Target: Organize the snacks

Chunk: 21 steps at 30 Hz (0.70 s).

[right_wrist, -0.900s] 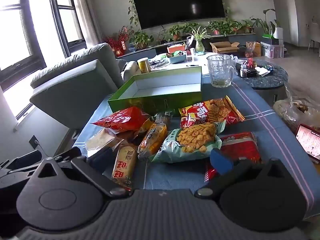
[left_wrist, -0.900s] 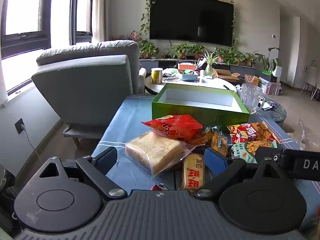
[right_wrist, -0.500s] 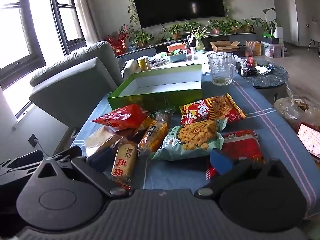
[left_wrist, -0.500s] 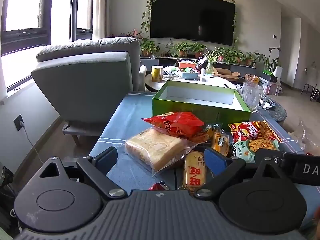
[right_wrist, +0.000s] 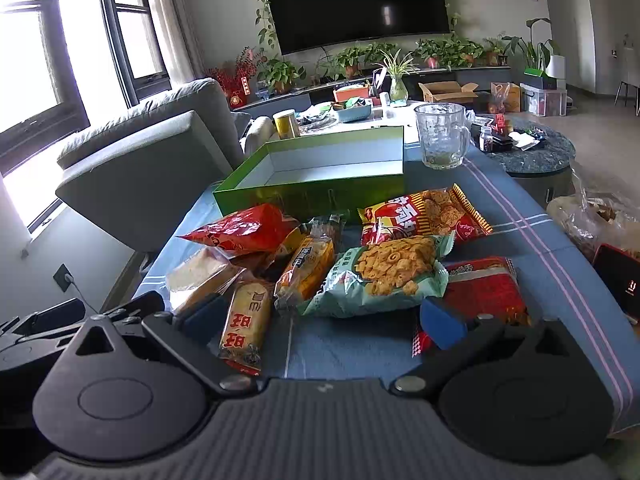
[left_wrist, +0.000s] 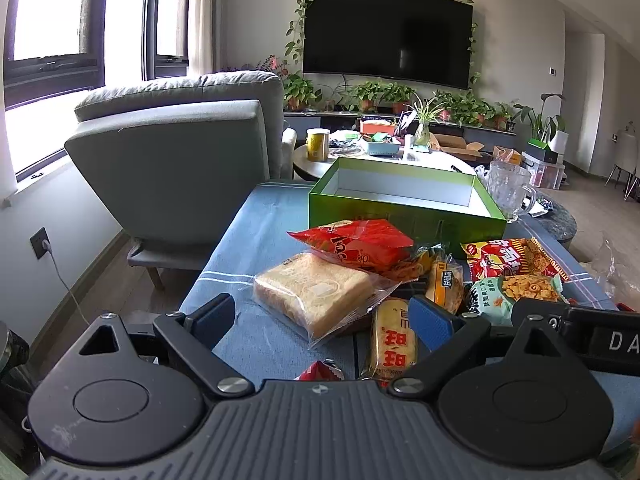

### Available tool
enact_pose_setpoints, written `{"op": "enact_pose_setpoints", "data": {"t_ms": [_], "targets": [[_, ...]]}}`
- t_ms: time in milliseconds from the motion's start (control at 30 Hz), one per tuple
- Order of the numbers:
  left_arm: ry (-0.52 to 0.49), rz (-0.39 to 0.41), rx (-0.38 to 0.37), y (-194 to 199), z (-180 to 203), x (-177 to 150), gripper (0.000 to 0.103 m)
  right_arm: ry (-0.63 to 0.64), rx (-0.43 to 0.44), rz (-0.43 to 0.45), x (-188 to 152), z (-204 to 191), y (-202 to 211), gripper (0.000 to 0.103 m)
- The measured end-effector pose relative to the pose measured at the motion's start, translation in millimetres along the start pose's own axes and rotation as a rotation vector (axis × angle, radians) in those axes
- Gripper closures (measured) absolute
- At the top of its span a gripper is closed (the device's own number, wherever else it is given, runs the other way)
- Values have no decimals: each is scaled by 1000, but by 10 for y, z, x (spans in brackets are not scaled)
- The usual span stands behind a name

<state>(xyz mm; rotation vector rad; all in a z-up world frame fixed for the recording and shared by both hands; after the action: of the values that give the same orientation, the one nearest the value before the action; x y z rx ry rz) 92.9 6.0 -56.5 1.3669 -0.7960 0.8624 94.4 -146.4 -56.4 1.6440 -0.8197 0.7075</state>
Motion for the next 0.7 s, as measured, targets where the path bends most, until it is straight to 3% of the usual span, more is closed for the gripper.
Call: {"op": "enact_pose_setpoints", "data": {"t_ms": [700], "targets": [[14,-11,1,-15,-15,-34,10,9,2,-10,-31,-17,-7,2]]}}
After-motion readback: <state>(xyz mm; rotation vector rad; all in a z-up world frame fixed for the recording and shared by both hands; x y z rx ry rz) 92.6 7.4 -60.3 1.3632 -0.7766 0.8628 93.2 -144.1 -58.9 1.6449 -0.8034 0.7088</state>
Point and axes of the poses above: each gripper's, at about its wrist camera, not at the fingertips, and y roughly against the way its jaws point, z to its right, x to its top, the point moved 10 cm from there along -y, roughly the way its jaws point, and after that the axes turned 2 degrees about y, right-handed, at the moved point
